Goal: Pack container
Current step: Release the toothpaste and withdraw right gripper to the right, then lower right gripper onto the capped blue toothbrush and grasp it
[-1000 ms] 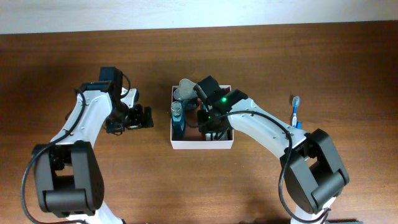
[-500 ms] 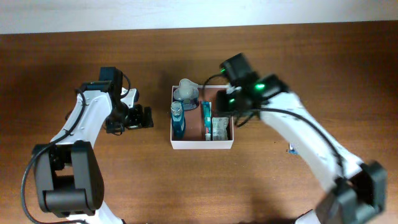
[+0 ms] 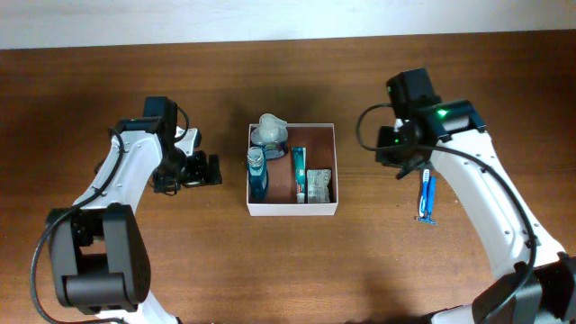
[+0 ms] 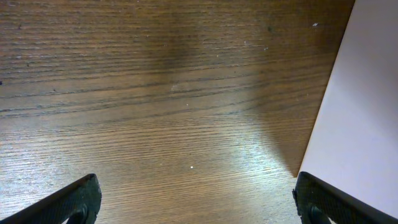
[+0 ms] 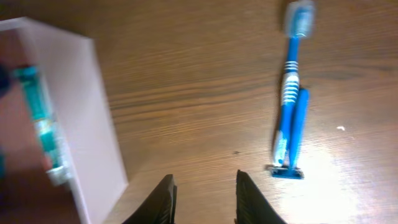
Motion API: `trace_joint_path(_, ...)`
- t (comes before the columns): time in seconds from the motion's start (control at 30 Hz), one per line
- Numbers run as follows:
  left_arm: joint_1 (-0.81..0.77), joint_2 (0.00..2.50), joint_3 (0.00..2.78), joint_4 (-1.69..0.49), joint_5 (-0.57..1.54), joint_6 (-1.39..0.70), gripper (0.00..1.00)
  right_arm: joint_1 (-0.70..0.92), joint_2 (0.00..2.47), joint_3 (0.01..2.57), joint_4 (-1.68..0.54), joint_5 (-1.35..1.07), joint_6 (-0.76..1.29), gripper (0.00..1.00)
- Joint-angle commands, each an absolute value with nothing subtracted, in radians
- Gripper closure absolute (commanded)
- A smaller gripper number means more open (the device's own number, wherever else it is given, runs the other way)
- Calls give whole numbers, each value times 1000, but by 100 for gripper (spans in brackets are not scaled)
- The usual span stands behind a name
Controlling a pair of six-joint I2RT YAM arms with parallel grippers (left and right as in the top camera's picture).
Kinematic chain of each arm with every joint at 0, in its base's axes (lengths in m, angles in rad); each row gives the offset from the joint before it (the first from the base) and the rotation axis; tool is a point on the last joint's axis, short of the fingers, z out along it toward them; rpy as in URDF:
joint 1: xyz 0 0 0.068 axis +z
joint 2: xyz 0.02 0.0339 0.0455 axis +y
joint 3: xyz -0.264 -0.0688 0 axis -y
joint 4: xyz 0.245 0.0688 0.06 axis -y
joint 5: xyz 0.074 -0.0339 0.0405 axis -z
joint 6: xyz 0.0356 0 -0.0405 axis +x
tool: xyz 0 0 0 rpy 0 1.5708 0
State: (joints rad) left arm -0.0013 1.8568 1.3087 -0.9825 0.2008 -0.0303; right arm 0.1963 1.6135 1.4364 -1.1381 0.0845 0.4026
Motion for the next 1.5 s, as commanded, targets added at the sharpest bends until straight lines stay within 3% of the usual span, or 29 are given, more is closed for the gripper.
trace_joint_path(0.0,3,1853,1305,-983,201,-33,1,121,1613,1412,-1137,147,389,74)
trace_joint_path(0.13,3,1853,1305,-983,201,-33,1,50,1613,1377,-1126,132,389,74)
trace_joint_path(0.5,3,1853,1305,-983,201,-33,1,38,1617,1209,-948,131,349,59)
trace_joint_path(0.63,3,1853,1305,-983,201,-33,1,20,1626,1158,-884,131,349,45)
trace_joint_path(0.97,3,1853,1305,-983,201,-33,1,-69,1683,1148,-847,101,343,44)
trace_joint_path(1.47,3,1853,1305,-983,201,-33,1,-75,1828,1148,-725,83,265,43)
